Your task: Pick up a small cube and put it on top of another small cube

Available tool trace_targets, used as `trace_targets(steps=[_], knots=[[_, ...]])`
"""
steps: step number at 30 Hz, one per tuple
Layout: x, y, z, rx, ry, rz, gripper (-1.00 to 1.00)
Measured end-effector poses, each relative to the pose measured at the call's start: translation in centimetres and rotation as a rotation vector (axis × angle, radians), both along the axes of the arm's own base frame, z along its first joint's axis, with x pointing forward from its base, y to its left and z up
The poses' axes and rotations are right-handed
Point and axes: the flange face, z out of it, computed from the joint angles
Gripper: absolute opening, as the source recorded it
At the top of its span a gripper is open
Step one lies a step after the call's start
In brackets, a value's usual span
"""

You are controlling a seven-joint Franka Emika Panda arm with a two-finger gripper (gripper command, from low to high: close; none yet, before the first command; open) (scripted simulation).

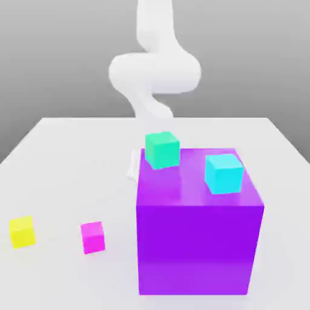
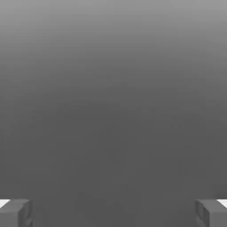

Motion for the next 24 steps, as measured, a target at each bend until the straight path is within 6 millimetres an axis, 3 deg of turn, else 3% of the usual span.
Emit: trace_targets(steps=[6, 12, 18, 24], knots=[[5.1, -6.4, -9.4, -0.014, 0.140, 0.090, 0.00], [7.1, -12.3, -19.4, -0.030, 0.264, 0.162, 0.00], [6.2, -17.9, -29.4, -0.053, 0.386, 0.221, 0.00], [2.0, -23.7, -38.4, -0.085, 0.514, 0.257, 0.00]])
